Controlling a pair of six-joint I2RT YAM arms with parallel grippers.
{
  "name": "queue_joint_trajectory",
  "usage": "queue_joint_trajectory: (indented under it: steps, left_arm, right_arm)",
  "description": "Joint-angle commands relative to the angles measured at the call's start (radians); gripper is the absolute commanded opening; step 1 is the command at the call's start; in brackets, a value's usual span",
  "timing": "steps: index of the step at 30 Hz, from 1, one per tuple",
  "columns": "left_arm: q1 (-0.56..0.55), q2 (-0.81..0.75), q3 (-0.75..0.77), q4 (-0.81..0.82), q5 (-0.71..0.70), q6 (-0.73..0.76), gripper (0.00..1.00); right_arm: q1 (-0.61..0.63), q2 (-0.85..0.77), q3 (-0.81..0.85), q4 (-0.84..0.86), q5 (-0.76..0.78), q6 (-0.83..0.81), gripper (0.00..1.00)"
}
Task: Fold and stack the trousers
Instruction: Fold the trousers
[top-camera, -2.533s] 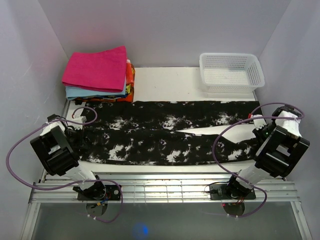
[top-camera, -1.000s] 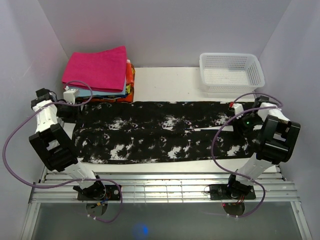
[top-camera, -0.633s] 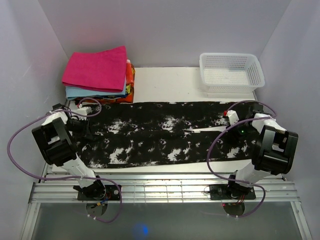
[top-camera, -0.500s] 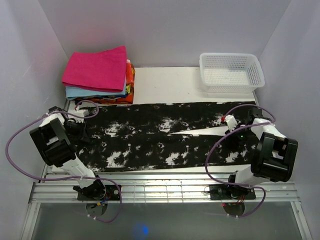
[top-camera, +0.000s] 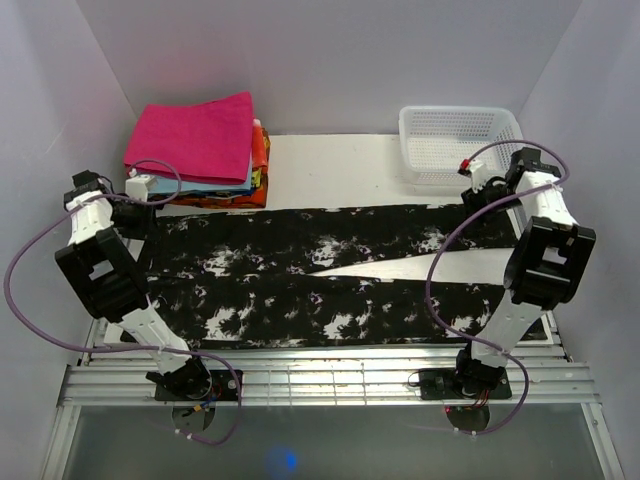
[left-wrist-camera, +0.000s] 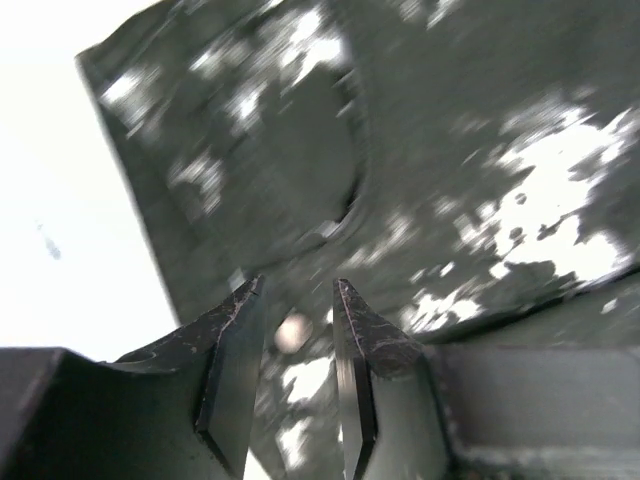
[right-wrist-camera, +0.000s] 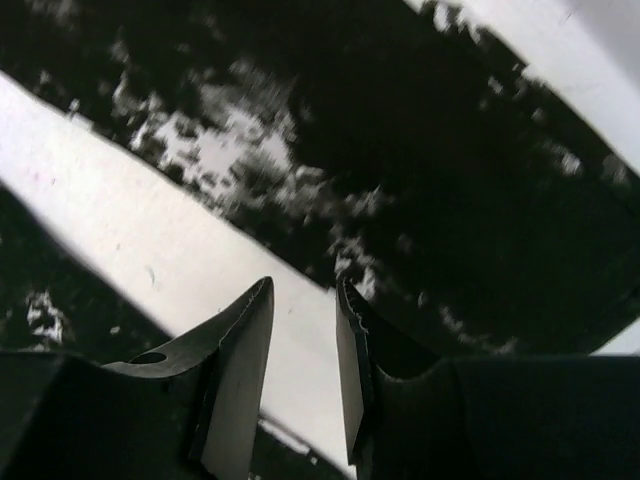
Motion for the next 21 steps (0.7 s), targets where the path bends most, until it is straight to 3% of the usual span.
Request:
queue_joint_trajectory:
  steps: [1, 6, 11, 13, 14, 18, 20, 21]
  left_arm:
    - [-0.055, 0.044, 0.01, 0.022, 0.106, -0.087, 0.43]
    - [-0.107, 0.101, -0.015, 0.115, 0.066, -0.155, 0.43]
    - [-0.119, 0.158, -0.035, 0.126, 0.011, -0.157, 0.43]
    - [-0.119, 0.159, -0.056, 0.117, -0.011, -0.129, 0.42]
    - [-0.119, 0.156, -0.081, 0.108, -0.016, -0.114, 0.36]
    - [-0.119, 0.121, -0.131, -0.019, -0.003, 0.03, 0.27]
    - [-0.115, 0.074, -0.133, -0.068, 0.01, 0.078, 0.27]
    - [-0.107, 0.058, -0.109, -0.076, 0.035, 0.095, 0.31]
  right_arm:
    - [0.031, 0.144, 0.115, 0.01, -0.04, 0.097, 0.38]
    - [0.069, 0.213, 0.101, 0.097, 0.057, 0.117, 0.36]
    - [0.071, 0.179, -0.157, 0.197, 0.259, 0.057, 0.26]
    - [0.067, 0.125, -0.247, 0.23, 0.304, 0.002, 0.25]
    - [0.063, 0.103, -0.321, 0.23, 0.305, -0.018, 0.25]
    - [0.049, -0.005, -0.441, 0.179, 0.301, -0.113, 0.25]
    - [0.045, -0.058, -0.464, 0.149, 0.296, -0.18, 0.25]
    - [0.043, -0.074, -0.458, 0.143, 0.287, -0.193, 0.25]
